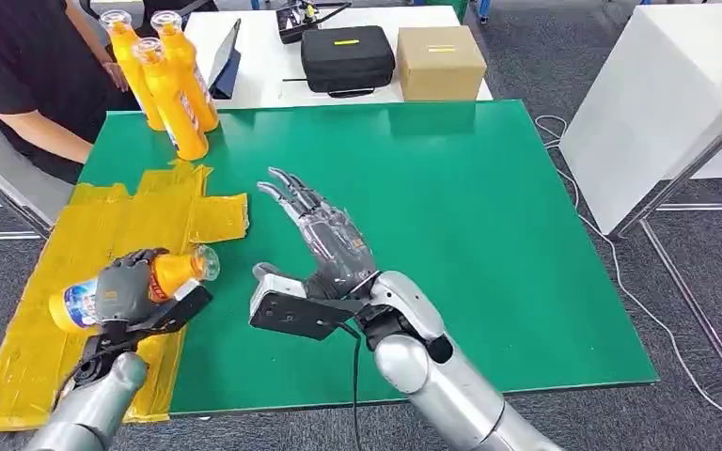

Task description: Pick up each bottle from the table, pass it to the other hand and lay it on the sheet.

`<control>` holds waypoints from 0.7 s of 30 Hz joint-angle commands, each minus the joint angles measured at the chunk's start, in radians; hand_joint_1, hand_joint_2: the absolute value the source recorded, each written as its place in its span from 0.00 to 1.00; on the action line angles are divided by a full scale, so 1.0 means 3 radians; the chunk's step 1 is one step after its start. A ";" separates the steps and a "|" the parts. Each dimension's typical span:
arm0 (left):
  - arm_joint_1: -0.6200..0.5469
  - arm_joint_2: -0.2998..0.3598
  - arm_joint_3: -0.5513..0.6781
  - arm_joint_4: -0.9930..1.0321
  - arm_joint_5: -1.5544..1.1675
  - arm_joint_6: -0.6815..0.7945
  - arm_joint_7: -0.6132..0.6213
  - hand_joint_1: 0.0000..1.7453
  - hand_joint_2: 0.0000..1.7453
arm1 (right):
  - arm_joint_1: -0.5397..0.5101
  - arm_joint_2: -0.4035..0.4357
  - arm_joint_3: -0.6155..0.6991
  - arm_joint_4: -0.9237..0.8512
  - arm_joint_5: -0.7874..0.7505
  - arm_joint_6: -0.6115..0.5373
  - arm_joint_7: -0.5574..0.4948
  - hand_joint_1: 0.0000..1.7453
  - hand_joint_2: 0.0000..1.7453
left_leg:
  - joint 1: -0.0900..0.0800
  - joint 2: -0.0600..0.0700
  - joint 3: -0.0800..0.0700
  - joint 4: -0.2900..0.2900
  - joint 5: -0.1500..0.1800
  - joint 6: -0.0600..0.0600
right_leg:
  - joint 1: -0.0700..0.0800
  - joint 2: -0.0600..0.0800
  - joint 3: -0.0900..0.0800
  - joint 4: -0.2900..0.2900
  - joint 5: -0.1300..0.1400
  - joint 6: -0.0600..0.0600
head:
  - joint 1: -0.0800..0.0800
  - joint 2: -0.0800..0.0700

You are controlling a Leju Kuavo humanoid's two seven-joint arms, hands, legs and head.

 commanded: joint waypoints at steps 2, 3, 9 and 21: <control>0.0144 -0.0185 -0.0252 0.0436 -0.0335 -0.0020 -0.0029 1.00 1.00 | -0.0031 -0.0069 0.0018 0.0072 0.0040 0.0040 -0.0019 0.00 0.00 | 0.0000 0.0001 0.0021 -0.0006 -0.0007 -0.0008 | 0.0000 0.0000 0.0022 -0.0010 -0.0005 0.0000 | -0.0001 0.0000; 0.0219 -0.0203 -0.0247 0.0371 -0.0350 -0.0020 -0.0105 1.00 1.00 | -0.0043 -0.0039 0.0015 0.0116 0.0049 0.0068 -0.0046 0.00 0.00 | -0.0001 -0.0001 0.0016 -0.0006 -0.0004 -0.0005 | -0.0001 0.0001 0.0017 -0.0007 -0.0003 0.0001 | -0.0001 0.0000; 0.0301 -0.0262 -0.0235 0.0382 -0.0321 -0.0020 -0.0248 1.00 1.00 | -0.0098 0.0031 0.0023 0.0223 0.0075 0.0131 -0.0098 0.00 0.00 | -0.0003 -0.0003 0.0022 -0.0006 -0.0003 -0.0005 | -0.0002 0.0001 0.0023 -0.0006 -0.0002 0.0001 | -0.0001 0.0000; 0.0146 -0.0173 -0.0219 0.0825 0.0081 -0.0142 -0.0348 0.00 0.00 | -0.0117 0.0118 -0.0033 0.0228 0.0135 0.0272 -0.0147 0.00 0.00 | -0.0003 0.0002 0.0044 -0.0008 -0.0003 -0.0007 | -0.0002 0.0005 0.0047 -0.0006 0.0000 -0.0001 | -0.0003 0.0001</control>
